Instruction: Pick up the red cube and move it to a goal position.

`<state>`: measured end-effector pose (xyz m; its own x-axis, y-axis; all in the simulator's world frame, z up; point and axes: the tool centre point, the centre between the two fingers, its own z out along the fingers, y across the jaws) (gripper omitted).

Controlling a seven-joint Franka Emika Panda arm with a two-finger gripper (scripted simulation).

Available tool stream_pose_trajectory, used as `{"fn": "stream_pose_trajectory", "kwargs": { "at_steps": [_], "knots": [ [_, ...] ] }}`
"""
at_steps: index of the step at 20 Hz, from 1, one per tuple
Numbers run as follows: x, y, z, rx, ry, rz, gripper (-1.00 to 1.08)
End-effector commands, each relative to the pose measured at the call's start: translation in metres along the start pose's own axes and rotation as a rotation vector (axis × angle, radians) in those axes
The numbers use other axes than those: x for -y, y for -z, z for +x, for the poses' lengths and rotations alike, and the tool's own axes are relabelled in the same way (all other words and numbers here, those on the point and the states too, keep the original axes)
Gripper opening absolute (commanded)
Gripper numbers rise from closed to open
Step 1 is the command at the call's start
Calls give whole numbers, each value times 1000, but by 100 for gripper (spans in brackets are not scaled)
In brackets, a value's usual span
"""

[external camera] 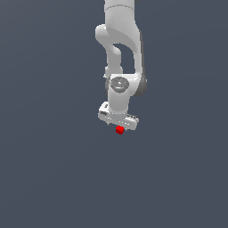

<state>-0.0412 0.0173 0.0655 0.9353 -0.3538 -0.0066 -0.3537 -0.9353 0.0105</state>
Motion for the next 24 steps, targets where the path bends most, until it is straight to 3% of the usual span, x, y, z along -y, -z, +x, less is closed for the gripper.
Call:
{"fn": "stream_pose_trajectory", "kwargs": {
  "at_steps": [1,11,21,22,24],
  "knots": [
    [4,-13,-5,-2,-55,3,100],
    [15,-46,-14,-6,-182,10,100],
    [16,-45,-14,-6,-181,11,100],
    [16,-45,-14,-6,-181,11,-100],
    [16,-45,-14,-6,-181,11,-100]
  ]
}}
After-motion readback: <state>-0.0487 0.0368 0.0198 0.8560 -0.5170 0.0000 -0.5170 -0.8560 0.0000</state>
